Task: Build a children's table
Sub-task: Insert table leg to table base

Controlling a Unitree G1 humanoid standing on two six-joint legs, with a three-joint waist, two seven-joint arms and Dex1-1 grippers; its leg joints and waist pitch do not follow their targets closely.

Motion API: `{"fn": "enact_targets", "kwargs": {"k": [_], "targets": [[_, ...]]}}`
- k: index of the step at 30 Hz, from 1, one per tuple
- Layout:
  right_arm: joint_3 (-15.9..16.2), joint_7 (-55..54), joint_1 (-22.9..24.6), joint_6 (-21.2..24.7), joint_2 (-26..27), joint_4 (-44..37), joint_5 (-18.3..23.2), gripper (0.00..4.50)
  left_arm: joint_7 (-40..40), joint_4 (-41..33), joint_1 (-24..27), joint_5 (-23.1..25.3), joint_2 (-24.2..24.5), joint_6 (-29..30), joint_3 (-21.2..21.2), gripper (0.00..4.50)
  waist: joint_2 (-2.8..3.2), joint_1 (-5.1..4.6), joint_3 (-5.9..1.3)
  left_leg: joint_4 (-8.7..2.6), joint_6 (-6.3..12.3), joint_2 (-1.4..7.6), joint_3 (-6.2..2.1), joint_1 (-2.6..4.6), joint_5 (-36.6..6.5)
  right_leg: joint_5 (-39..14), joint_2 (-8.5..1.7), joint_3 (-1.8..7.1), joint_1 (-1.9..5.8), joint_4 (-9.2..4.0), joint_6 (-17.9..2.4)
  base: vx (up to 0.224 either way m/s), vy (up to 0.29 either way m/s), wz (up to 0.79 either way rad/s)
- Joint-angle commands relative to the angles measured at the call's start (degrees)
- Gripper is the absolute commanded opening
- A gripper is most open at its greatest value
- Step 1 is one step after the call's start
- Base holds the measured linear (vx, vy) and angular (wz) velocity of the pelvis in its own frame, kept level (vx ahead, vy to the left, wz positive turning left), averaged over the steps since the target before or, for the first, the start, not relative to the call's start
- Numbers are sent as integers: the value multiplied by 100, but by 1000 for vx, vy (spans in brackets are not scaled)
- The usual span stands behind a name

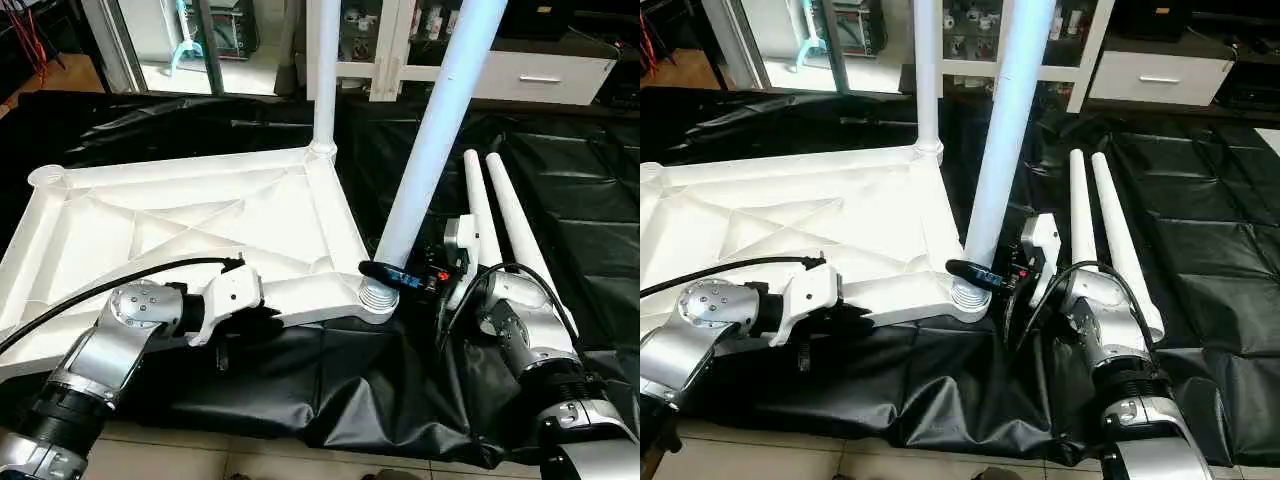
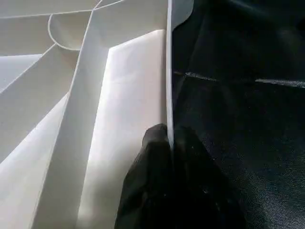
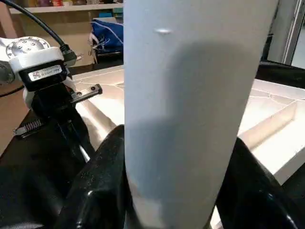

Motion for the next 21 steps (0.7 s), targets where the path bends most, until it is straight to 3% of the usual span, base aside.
{"fn": "enact_targets", "kwargs": {"k": [1, 10, 11, 13, 18, 21], "targets": [[50, 33, 135, 80, -47, 170, -143, 189, 235, 148, 7, -51, -66, -66, 46, 0, -54, -32, -217, -562, 473, 382, -118, 36, -1003, -1610, -476, 308, 165, -487, -1454, 0, 0, 0], [-41, -68, 258, 22, 36, 287, -110, 189, 260, 166, 4, -23, -89, -85, 69, 0, -55, -34, -215, -575, 463, 385, -113, 40, -1014, -1691, -479, 308, 158, -504, -1417, 0, 0, 0], [-90, -188, 333, 9, 79, 318, -97, 189, 282, 173, 0, -11, -98, -93, 78, 0, -91, -24, -230, -566, 484, 390, -103, 51, -951, -1649, -489, 319, 158, -505, -1409, 0, 0, 0], [-246, -603, 558, -16, 209, 396, -64, 189, 356, 192, -17, 23, -125, -119, 105, 0, -91, -35, -212, -594, 461, 390, -105, 34, -1016, -1807, -487, 318, 163, -517, -1365, 0, 0, 0], [-254, -595, 542, 2, 207, 419, -55, 189, 372, 216, -44, 31, -137, -125, 105, 0, -89, -57, -204, -609, 358, 389, -98, 79, -1300, -2269, -483, 324, 114, -569, -1226, 0, 0, 0], [-277, -596, 554, 13, 220, 394, -62, 189, 375, 229, -52, 42, -147, -138, 114, 0, -94, -59, -202, -615, 367, 392, -96, 59, -1267, -2252, -490, 326, 118, -568, -1210, 0, 0, 0]]}}
